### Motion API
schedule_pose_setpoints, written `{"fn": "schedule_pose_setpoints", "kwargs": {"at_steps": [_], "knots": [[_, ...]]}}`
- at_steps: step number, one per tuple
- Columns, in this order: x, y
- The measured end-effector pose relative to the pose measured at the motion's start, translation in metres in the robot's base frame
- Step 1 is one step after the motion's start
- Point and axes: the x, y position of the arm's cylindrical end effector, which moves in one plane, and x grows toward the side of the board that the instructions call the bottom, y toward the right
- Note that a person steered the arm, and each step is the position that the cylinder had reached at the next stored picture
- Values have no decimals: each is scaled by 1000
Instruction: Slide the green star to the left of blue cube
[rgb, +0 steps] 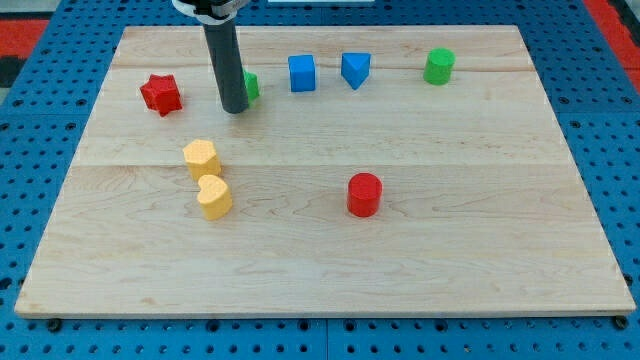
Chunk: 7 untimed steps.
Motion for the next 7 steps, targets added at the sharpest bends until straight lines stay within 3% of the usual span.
{"fn": "schedule_pose_setpoints", "kwargs": {"at_steps": [7], "knots": [[-27,9]]}}
